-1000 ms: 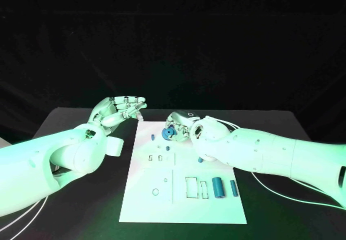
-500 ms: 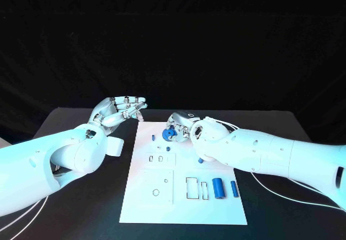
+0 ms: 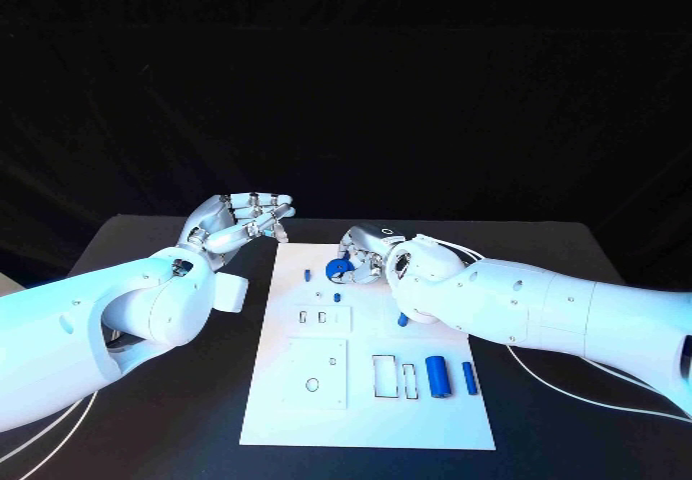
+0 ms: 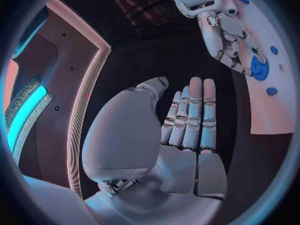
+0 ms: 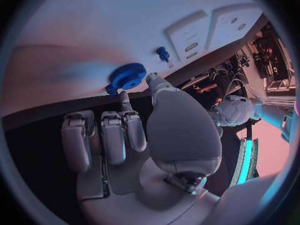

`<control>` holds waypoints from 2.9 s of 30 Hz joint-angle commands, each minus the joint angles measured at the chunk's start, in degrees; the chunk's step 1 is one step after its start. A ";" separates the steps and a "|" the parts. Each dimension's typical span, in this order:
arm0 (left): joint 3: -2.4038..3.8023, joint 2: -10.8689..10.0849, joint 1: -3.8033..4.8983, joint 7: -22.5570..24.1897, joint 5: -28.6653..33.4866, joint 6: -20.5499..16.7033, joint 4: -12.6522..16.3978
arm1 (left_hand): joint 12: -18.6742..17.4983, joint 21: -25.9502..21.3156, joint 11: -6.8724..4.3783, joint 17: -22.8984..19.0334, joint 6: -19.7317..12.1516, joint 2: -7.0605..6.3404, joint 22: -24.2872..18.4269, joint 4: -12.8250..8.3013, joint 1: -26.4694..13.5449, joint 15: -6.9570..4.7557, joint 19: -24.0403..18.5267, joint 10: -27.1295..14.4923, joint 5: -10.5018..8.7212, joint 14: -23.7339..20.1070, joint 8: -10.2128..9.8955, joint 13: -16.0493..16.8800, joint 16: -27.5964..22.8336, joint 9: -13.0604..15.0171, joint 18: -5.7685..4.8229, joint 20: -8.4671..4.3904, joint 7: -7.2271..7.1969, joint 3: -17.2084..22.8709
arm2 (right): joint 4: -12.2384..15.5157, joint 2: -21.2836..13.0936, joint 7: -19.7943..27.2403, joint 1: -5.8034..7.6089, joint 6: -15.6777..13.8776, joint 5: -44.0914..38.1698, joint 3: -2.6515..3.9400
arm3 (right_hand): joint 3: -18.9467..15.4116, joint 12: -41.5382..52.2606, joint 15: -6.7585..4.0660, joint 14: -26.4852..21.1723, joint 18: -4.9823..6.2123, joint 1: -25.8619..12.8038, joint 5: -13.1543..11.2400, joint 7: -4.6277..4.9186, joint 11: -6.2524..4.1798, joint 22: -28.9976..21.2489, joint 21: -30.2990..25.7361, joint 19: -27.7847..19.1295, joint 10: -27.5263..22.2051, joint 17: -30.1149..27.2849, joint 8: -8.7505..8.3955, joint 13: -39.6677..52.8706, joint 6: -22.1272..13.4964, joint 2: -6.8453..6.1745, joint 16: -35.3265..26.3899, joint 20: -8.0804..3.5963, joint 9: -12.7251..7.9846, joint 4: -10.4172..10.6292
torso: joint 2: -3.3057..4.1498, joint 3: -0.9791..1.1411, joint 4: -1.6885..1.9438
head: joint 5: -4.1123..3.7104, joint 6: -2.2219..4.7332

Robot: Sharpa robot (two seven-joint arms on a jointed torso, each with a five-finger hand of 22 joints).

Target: Assemble the parts on the task board

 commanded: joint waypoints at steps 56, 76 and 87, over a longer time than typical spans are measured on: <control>-0.23 0.16 -0.19 0.44 0.15 1.94 -1.43 | -0.27 0.60 -0.19 -0.17 -0.27 -0.19 0.28 0.00 -0.37 0.02 -0.86 -0.39 -0.30 -0.55 -0.42 -0.04 0.27 0.10 0.18 0.25 -0.16 0.31 | 8.13 -28.81 21.95 1.17 4.55 15.65 0.39 | 1.35 -1.13 0.55 5.58 -0.75 11.10 -0.15 0.28 0.49 13.59 -0.36 4.83 1.10 12.93 -2.14 10.00 0.01 -1.64 0.59 0.65 -0.11 -4.52 | -0.50 1.01 -1.68 | -0.65 -0.16; -0.26 0.10 -0.23 0.20 0.15 1.98 -1.69 | -0.26 0.68 -0.19 -0.18 -0.28 -0.18 0.33 -0.01 -0.43 0.02 -0.99 -0.41 -0.28 -0.59 -0.42 -0.04 0.30 0.11 0.19 0.27 -0.18 0.33 | 3.31 -23.99 21.42 -1.65 3.74 12.90 0.37 | 2.41 -0.49 0.55 5.65 -0.88 11.70 -1.36 0.26 0.46 14.00 0.08 5.14 1.70 13.23 -1.97 10.57 1.08 0.36 0.66 0.70 0.07 -4.03 | -0.57 0.84 -1.75 | 0.22 -0.93; -0.26 0.06 -0.23 0.07 0.15 2.01 -1.72 | -0.26 0.68 -0.19 -0.18 -0.28 -0.18 0.33 -0.01 -0.43 0.02 -0.99 -0.41 -0.28 -0.59 -0.42 -0.04 0.30 0.11 0.19 0.27 -0.18 0.33 | 2.82 -23.42 21.02 -1.89 4.30 12.74 0.37 | 4.16 0.07 0.17 5.66 -0.96 11.56 -3.00 -0.29 -0.01 14.22 0.32 5.31 2.25 13.29 -1.19 11.06 3.40 1.16 0.67 0.41 0.33 -3.58 | -0.64 0.84 -1.78 | 0.10 -1.13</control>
